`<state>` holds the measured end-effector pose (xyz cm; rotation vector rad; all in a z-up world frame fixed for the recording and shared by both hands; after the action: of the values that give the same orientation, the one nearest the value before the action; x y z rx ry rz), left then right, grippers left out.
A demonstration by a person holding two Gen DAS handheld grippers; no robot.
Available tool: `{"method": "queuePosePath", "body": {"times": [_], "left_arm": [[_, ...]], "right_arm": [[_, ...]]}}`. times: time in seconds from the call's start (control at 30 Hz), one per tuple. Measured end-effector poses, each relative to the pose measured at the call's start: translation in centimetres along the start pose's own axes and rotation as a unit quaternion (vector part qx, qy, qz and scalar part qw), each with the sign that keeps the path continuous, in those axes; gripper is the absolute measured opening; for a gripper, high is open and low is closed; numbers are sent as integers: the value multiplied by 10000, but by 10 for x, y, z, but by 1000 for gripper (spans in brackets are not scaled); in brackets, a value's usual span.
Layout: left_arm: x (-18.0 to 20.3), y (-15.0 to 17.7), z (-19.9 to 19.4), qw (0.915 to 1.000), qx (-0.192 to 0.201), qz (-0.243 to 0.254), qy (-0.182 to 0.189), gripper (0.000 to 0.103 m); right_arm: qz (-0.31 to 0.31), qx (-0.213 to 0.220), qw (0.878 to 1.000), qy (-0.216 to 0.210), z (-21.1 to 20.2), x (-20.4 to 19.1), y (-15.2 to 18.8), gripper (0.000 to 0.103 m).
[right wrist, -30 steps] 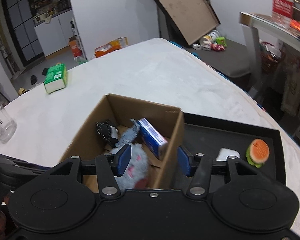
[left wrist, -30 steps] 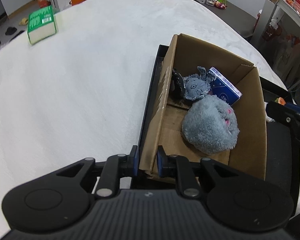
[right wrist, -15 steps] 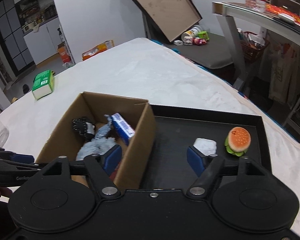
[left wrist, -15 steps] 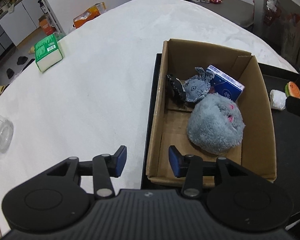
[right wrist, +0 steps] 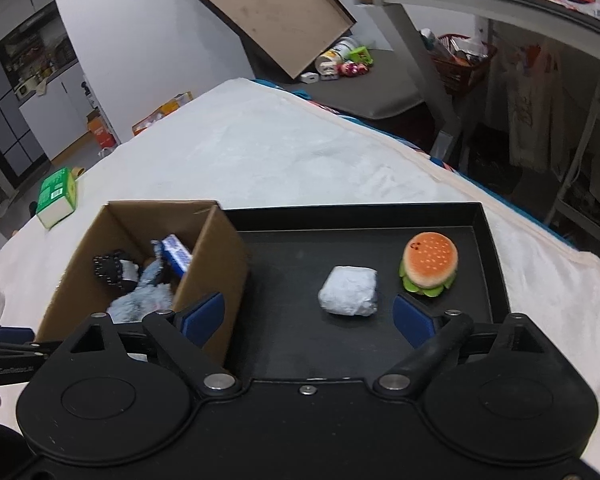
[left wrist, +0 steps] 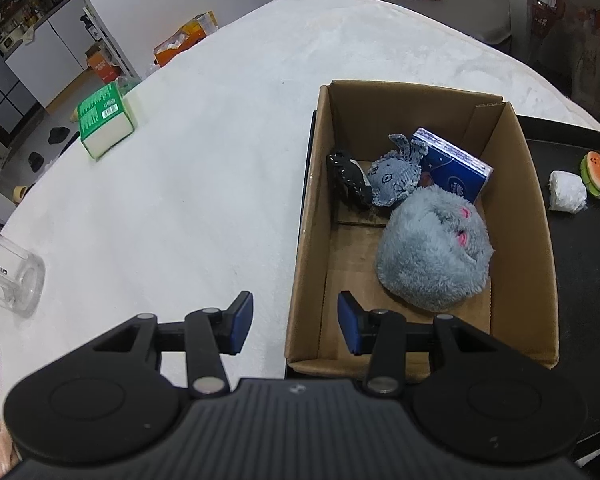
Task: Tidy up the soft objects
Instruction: 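Move the right tool over the tray to the burger plush, then grasp the burger plush with the right gripper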
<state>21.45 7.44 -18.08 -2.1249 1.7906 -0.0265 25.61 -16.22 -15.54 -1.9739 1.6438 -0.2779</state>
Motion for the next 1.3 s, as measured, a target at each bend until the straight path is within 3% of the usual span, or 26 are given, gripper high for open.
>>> {"method": "queuePosePath", "body": {"times": [0.2, 0.63, 1.3], "left_arm": [[16, -3, -5, 9995, 63, 278, 120, 45], [33, -8, -3, 9981, -59, 495, -375, 47], [48, -13, 5, 9938, -169, 761, -798, 51]], "right_arm": [[251, -20, 9997, -24, 6, 25, 0, 91], [582, -46, 9983, -75, 22, 68, -10, 91], [779, -504, 9948, 422, 76, 102, -28, 86]]}}
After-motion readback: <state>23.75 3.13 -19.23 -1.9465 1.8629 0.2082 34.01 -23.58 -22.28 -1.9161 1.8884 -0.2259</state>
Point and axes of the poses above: each gripper's, at about its wrist camera, not at the fingertips, and z roughly the way its jaws point, x to its right, y to its underside, the point moved 4 cm from there along z, roughly the way its jaws point, and after that the axes turned 9 degrees about -x, right-handed, at the moved point
